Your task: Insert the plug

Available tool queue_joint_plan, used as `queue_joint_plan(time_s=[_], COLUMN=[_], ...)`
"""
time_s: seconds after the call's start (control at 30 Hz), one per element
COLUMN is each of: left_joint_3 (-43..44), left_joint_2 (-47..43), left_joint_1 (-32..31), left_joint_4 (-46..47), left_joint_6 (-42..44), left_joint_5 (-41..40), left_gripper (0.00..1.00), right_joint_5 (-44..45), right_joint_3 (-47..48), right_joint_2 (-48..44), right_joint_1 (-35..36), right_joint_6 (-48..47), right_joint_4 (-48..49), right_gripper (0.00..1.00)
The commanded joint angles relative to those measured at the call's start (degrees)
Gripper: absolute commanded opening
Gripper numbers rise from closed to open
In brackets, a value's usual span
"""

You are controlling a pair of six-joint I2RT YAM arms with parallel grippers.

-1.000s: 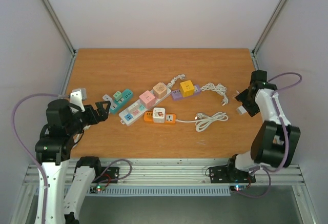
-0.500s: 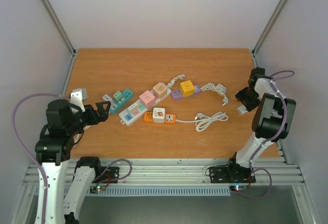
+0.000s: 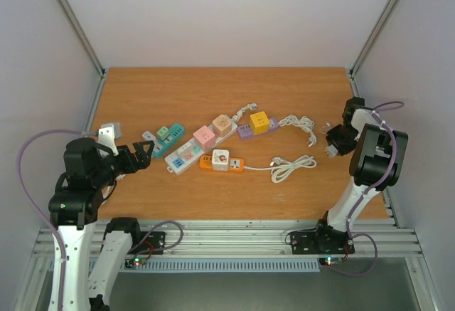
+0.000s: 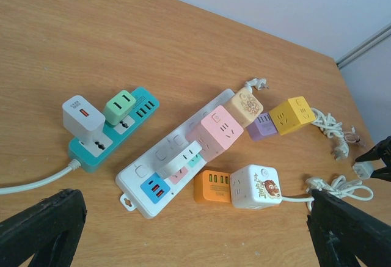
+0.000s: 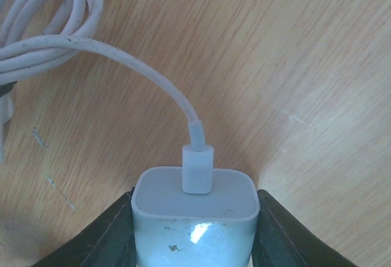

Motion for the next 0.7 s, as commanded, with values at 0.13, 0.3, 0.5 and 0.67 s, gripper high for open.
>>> queue_joint_plan(time_s=[0.13,0.3,0.5,0.67], left_joint_3=[-1.5,-1.4,-2.4,-5.7], left_joint_2=[-1.0,0.2,1.1,2.0], left_joint_1=[-0.2,-0.2,-0.2,-0.2], left_joint_4=[5.7,8.0,14.8,27.7], left_joint_6=[0.5,-1.0,-8.3,-21.4], left_joint_5=[2.6,7.2,13.9,19.6], left_gripper=[0.99,0.99,0.99,0.99], right_joint_5=[-6.1,-19.4,-28.1,-28.7], right_joint_3=[-3.4,-8.3,-10.6,-11.3], right_joint_2=[-7.4,-18.0,-31.3,-39.6], right_joint_1=[0.0,1.4,6.5,13.7], right_joint_6=[0.5,2.9,6.6,11.3], right_joint_4=[3.0,6.2,6.6,6.2], right_gripper=[0.32,0.33,0.35,0.35])
